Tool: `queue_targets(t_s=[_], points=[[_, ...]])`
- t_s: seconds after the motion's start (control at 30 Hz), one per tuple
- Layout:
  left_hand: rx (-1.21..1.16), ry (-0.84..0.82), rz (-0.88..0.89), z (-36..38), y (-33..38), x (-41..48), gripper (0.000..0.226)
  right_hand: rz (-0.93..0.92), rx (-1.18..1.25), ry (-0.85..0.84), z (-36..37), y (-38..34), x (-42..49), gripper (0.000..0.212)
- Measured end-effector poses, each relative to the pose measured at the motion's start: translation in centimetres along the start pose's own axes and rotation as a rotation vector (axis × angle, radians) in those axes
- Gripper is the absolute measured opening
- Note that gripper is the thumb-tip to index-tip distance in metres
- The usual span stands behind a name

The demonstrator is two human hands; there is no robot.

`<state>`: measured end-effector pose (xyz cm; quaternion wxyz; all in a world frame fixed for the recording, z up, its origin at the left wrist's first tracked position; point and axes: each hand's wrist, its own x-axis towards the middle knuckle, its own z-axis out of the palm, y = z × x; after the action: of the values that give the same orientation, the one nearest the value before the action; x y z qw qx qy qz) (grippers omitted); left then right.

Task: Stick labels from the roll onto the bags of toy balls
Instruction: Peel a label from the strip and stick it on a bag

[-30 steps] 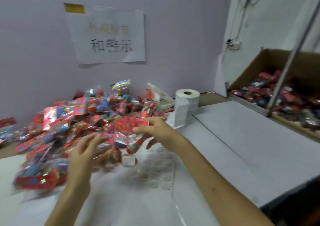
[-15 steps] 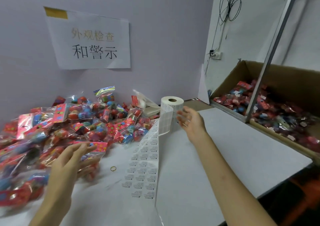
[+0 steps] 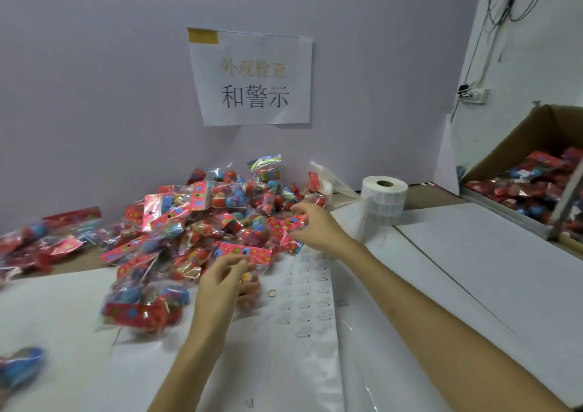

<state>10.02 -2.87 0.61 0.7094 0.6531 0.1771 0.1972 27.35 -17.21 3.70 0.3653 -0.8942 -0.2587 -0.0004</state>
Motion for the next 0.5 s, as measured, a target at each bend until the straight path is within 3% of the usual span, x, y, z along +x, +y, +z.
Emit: queue_targets(t_s=[0.1,0.17,0.33,0.5], points=[[-0.023,0.002,-0.008,0.0,0.0,0.0,0.015,0.009,-0.368,-0.206,1.8,0.1,0.7,0.063],[-0.025,0.005,-0.012,-0.1,0.0,0.1,0.014,0.044,-0.574,-0.13,3.1,0.5,0.9,0.053],[-0.017,-0.006,-0.021,-0.3,-0.2,0.4,0.013,0.006,-0.57,0.1,4.0,1.1,0.4,0.019],[0.01,-0.087,-0.039,-0.3,-0.2,0.3,0.017,-0.023,-0.617,-0.022,1.8,0.7,-0.3,0.013]])
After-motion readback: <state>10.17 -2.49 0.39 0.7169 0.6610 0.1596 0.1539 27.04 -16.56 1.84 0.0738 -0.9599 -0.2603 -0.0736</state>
